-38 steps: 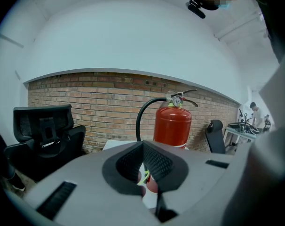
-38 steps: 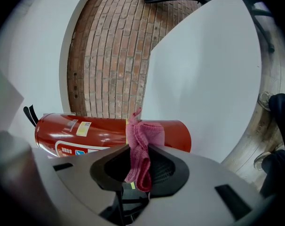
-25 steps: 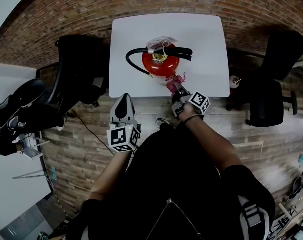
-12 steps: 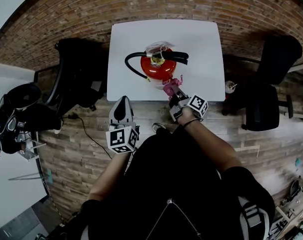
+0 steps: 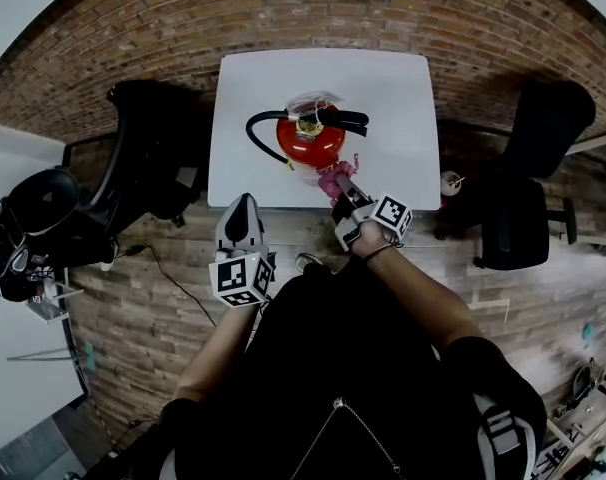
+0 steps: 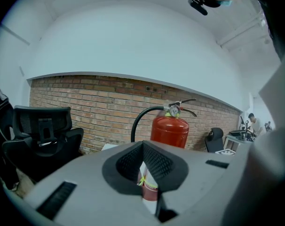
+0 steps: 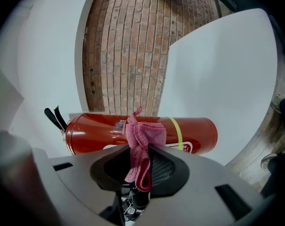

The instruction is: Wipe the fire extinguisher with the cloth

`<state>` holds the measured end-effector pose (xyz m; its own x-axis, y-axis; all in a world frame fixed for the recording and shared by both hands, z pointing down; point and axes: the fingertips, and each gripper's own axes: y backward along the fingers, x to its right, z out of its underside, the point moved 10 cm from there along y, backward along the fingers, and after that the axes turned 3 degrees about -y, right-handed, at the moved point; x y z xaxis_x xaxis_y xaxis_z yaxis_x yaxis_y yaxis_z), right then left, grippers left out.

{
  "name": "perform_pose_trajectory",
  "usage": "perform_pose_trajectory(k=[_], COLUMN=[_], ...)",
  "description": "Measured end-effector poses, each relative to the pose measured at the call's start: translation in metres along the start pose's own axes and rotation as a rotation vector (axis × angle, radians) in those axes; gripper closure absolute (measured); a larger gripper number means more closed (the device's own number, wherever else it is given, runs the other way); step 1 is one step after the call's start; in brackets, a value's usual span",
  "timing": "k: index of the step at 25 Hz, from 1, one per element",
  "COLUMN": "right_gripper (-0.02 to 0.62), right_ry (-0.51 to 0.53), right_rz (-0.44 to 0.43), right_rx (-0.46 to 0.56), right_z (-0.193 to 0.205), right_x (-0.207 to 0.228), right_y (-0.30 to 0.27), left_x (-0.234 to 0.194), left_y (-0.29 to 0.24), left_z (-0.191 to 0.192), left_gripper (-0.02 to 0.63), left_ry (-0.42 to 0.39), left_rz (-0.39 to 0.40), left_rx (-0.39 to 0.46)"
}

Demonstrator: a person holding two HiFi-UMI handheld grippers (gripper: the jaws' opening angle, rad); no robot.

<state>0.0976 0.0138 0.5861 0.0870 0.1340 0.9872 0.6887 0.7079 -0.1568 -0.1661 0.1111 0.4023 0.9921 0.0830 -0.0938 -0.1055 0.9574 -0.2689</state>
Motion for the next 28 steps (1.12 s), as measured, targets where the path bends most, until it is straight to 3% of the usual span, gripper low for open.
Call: perform_pose_trajectory(k=[12,28], right_gripper=[0.489,0.489], right_ry=[0.026,-0.017], right_rz=[-0.034,-0.143], right_rx=[-0.027,0.023], right_z=[-0.002,0.004], right_x=[-0.028,-0.072], right_y=[0.006,0.015], left_x=[0.005,0.006], left_y=[-0.001,-0.004], left_z=[-0.002,-0.003], left_gripper=[0.577,0.575], left_ry=[0.014,0.01], left_rz=[0.003,0.021], left_rx=[0.02,0.025])
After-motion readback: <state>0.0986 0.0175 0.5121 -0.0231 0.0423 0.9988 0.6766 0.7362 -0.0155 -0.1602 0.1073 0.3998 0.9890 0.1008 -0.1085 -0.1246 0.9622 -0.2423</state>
